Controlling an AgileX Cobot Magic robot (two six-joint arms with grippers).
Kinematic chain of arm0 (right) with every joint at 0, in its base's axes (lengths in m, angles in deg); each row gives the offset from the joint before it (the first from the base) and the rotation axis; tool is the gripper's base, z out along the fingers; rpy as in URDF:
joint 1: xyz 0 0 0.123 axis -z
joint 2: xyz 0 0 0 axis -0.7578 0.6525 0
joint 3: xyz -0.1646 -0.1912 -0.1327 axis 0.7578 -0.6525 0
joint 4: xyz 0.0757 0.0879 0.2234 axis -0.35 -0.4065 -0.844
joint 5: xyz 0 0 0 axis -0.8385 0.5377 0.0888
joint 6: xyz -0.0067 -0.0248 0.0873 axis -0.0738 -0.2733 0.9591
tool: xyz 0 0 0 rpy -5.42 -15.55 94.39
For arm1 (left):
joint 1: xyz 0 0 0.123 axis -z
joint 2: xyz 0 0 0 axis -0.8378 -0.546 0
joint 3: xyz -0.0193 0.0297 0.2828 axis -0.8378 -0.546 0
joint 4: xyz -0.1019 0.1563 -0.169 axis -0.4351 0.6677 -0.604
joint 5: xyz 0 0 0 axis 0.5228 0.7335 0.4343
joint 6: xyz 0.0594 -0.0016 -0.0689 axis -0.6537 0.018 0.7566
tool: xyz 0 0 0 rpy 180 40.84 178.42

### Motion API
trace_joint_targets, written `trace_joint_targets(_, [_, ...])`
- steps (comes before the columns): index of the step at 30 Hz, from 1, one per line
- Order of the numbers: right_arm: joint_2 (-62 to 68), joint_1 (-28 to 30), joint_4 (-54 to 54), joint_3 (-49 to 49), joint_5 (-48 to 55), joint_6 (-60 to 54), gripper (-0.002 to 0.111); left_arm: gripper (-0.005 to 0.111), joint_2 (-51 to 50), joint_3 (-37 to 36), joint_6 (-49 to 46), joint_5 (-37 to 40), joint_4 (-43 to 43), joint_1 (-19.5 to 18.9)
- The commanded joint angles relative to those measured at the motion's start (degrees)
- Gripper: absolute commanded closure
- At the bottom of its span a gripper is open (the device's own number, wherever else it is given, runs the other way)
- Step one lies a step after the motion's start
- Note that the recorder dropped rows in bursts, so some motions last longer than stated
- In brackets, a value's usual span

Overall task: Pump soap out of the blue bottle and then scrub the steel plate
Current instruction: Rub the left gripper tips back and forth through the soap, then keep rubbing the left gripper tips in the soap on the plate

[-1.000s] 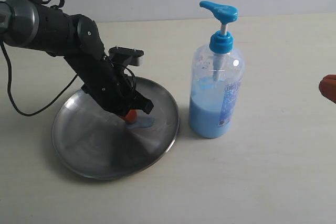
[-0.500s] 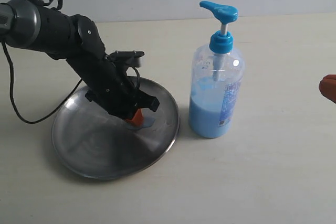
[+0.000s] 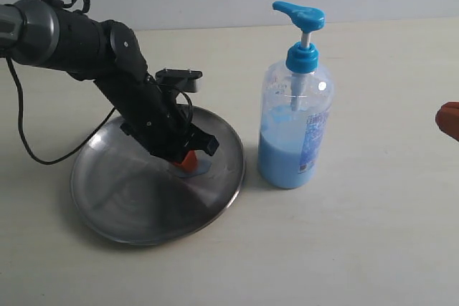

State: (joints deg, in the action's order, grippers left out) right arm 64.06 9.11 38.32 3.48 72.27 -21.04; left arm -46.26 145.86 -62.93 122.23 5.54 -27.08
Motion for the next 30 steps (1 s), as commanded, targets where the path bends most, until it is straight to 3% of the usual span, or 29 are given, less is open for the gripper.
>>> trace_joint_targets(1, [-0.33,0.15,0.29,-0.1,-0.71,-0.38,0.108,0.107,-1.99,-0.95,3.11,-1.13,10.1,-0.22])
trace_joint_targets(30, [-0.33,0.15,0.29,-0.1,-0.71,-0.38,0.108,0.107,2.03,1.54,5.98,1.02,13.53,-0.22])
